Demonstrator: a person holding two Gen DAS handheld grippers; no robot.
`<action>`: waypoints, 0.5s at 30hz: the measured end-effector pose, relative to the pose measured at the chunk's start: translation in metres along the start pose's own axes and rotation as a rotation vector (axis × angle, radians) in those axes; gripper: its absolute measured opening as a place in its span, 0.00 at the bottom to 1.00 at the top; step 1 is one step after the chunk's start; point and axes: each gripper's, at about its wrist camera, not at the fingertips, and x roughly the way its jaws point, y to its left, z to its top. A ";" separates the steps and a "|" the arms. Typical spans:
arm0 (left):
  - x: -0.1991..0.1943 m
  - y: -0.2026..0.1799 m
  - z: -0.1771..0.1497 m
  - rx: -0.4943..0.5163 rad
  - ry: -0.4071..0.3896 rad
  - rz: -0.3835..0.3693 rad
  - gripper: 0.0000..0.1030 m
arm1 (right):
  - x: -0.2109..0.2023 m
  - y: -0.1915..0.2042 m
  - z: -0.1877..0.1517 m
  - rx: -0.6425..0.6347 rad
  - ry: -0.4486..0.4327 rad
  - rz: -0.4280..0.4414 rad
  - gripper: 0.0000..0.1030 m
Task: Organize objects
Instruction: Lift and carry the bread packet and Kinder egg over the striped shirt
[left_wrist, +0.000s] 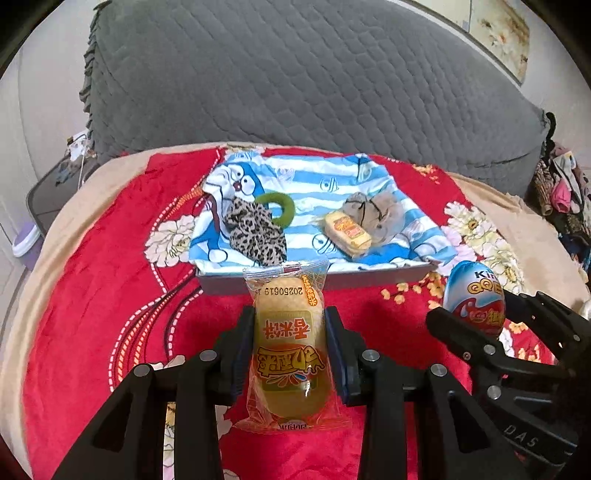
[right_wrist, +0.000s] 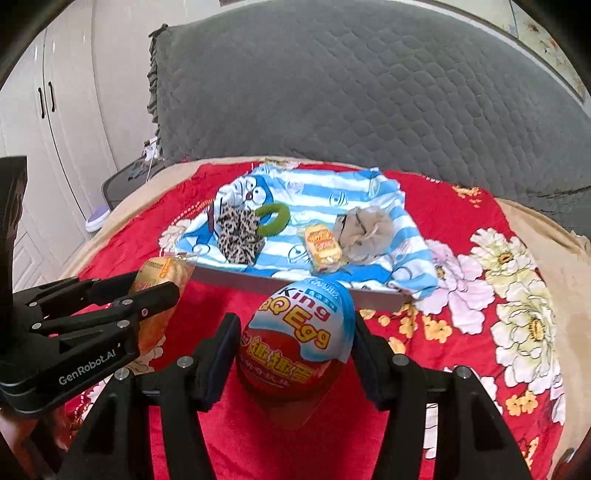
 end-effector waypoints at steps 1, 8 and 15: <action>-0.004 -0.001 0.001 0.001 -0.005 -0.001 0.37 | -0.005 -0.001 0.001 0.001 -0.008 0.000 0.57; -0.031 -0.012 0.013 0.019 -0.043 0.000 0.37 | -0.036 -0.007 0.014 0.017 -0.066 0.001 0.57; -0.050 -0.020 0.041 0.039 -0.084 0.003 0.37 | -0.060 -0.010 0.037 0.023 -0.127 0.006 0.57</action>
